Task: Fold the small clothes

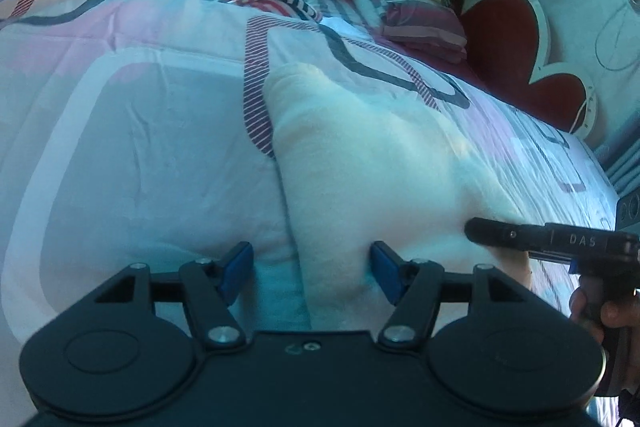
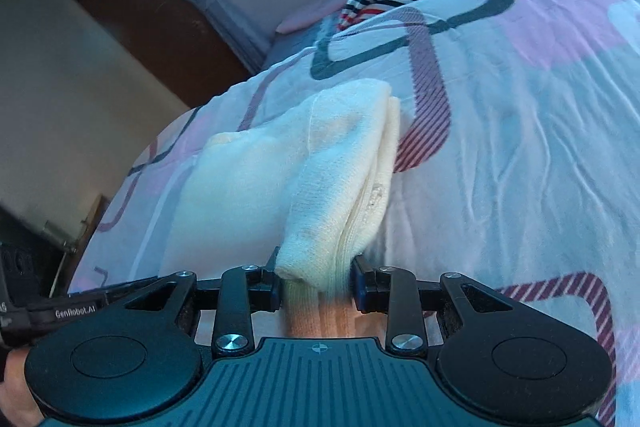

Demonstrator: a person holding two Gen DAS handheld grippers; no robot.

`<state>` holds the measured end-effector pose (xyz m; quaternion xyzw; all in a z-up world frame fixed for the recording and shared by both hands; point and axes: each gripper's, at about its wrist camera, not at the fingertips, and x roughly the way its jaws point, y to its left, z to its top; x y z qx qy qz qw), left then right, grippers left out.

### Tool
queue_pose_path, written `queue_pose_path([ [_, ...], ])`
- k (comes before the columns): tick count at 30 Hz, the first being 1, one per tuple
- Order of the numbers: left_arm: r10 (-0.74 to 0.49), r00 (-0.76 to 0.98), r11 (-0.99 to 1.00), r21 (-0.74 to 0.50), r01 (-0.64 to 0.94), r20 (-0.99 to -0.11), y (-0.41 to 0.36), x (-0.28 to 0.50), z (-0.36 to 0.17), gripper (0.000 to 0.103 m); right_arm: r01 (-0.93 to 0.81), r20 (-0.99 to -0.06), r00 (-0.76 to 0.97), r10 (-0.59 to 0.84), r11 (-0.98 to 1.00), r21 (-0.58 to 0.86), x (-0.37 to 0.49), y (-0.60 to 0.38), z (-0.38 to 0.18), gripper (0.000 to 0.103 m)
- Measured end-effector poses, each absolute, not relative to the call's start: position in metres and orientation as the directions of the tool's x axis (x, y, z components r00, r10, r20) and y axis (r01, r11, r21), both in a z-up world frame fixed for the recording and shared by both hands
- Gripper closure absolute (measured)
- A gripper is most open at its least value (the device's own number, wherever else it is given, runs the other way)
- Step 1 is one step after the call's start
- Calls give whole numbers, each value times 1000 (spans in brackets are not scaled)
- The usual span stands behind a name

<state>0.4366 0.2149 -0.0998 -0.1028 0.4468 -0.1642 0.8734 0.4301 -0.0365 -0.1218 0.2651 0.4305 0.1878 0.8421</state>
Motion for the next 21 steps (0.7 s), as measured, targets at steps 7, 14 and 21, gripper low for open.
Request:
queue_pose_path([
  [7,-411,592,911,-339,237,-693,234,424,-81,59,-29,-647,607,461,827,561,410,-49,-102,57],
  [14,-385,602,923,-300,241,-700,217,451,-73,68,-281,-634,644,428,903,325,405,-5,-58,87],
  [21,-332,575,943,-255,213,-748,205,459,-92,63,-217,-711,636,300,954,208,424,7,-97,96],
])
